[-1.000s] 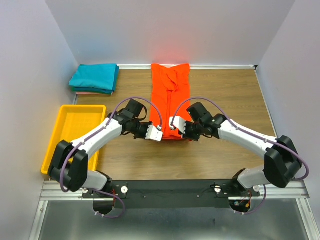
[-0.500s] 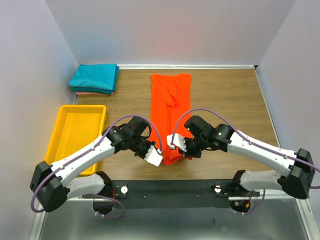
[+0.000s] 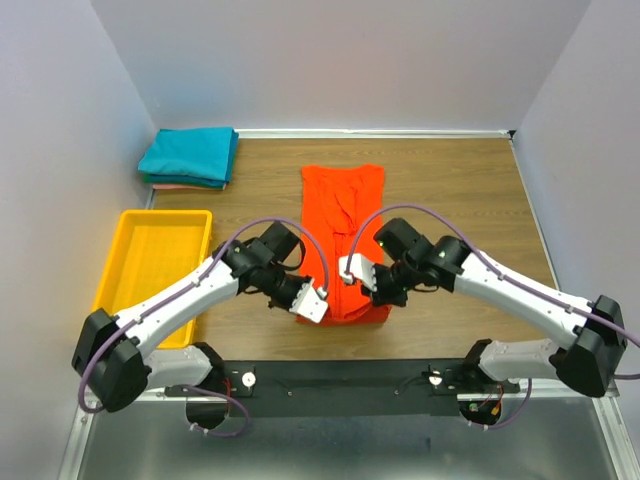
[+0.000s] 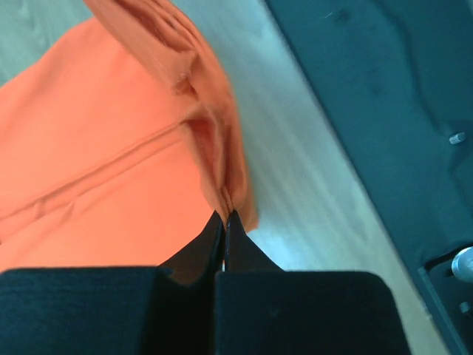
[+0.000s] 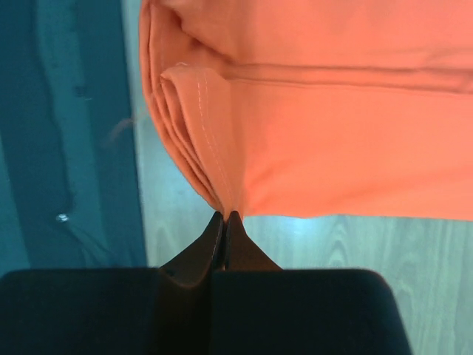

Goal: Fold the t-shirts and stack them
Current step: Fold the tshirt

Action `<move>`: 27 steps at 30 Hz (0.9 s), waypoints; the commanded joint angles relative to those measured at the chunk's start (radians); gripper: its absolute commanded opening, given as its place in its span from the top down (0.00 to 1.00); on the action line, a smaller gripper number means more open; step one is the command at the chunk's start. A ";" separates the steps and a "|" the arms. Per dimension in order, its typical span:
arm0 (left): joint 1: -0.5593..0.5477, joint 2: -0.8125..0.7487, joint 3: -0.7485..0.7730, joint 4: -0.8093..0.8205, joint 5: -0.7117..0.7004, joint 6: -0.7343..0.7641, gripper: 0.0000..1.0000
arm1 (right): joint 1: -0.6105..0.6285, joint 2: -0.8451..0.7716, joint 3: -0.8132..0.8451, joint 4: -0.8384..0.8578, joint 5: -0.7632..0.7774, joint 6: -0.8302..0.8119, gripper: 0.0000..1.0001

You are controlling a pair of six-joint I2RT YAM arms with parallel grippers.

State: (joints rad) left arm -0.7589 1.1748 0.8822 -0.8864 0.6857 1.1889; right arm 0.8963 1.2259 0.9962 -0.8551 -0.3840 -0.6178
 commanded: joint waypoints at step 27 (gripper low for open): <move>0.378 0.669 0.619 -0.232 0.005 0.408 1.00 | -0.413 0.555 0.458 -0.058 -0.150 -0.390 1.00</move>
State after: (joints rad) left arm -0.4007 1.7916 1.4464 -1.0836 0.6853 1.5604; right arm 0.5060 1.7359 1.4014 -0.8764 -0.4923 -0.9630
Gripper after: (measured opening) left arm 0.011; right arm 0.011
